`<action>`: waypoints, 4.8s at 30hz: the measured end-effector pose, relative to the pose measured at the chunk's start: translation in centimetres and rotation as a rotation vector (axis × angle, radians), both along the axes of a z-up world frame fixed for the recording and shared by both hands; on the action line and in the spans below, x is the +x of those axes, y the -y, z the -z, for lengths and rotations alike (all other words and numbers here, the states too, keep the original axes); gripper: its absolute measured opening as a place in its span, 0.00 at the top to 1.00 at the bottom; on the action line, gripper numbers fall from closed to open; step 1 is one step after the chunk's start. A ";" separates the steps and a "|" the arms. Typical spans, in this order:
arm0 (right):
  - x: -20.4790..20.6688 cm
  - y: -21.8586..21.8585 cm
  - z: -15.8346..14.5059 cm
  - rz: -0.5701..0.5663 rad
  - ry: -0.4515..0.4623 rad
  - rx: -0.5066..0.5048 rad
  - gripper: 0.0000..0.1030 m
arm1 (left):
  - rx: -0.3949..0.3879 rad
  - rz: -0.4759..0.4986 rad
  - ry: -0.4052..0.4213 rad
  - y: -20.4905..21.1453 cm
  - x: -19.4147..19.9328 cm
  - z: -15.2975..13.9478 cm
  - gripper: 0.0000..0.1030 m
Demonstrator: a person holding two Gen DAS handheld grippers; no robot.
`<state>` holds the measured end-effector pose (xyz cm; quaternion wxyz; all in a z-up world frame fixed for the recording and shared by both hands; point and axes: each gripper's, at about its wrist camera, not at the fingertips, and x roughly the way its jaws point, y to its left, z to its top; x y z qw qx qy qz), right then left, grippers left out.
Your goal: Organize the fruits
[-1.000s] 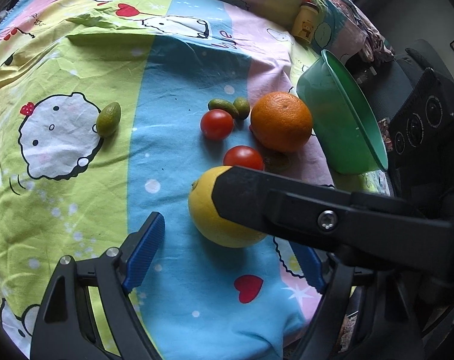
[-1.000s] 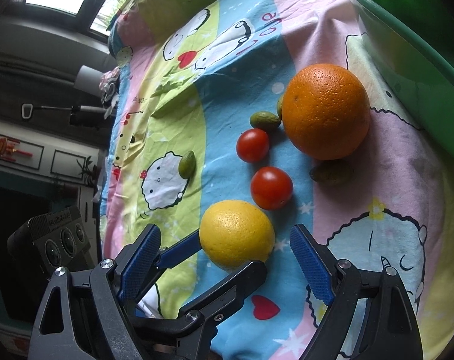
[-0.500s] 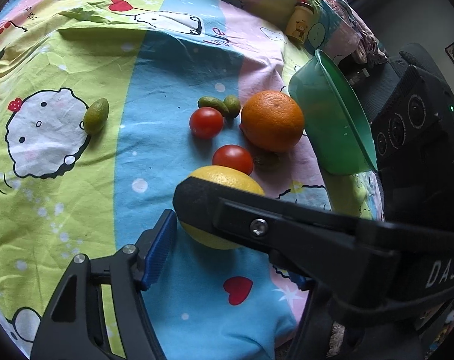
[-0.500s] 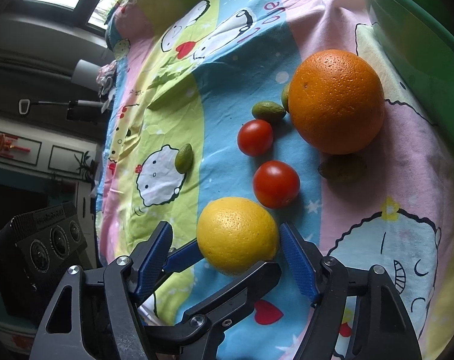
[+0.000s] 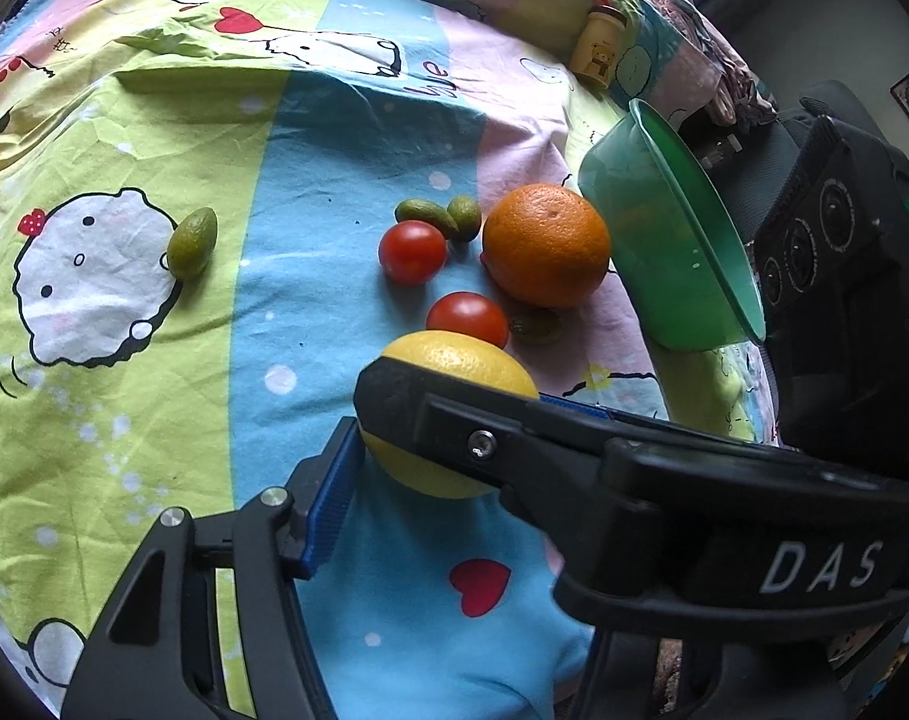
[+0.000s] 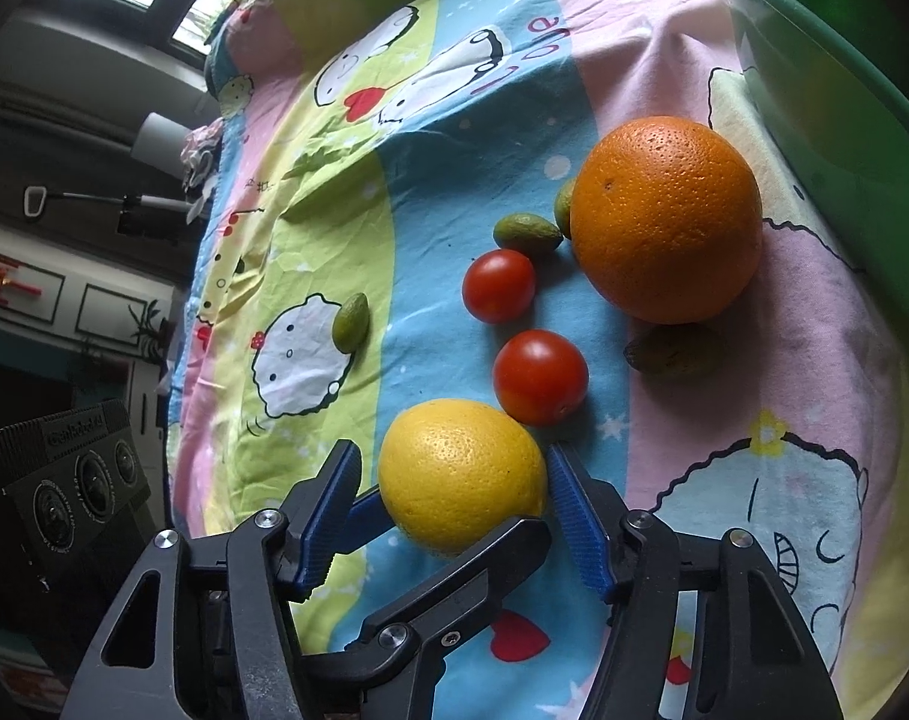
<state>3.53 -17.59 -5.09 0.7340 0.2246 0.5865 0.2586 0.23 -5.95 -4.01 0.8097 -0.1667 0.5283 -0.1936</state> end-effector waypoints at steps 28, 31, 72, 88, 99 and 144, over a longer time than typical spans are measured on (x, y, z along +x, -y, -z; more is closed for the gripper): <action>-1.8 1.3 -5.7 0.055 0.263 0.010 0.36 | -0.014 -0.011 0.238 0.8 -1.0 -4.4 0.45; -1.8 1.7 -6.1 0.067 0.283 0.023 0.36 | -0.004 -0.007 0.262 1.3 -1.0 -4.9 0.45; 1.1 15.8 -7.2 0.421 0.341 0.117 0.36 | 0.045 0.276 0.393 14.6 5.8 -7.8 0.45; 1.7 18.0 -5.6 0.502 0.271 0.104 0.36 | 0.053 0.336 0.346 17.2 7.1 -6.5 0.45; 1.9 18.5 -4.7 0.534 0.216 0.096 0.36 | 0.056 0.343 0.309 17.9 7.6 -5.7 0.45; 0.8 16.6 -7.2 0.576 0.343 0.086 0.28 | 0.096 0.003 0.396 6.4 3.7 -10.0 0.22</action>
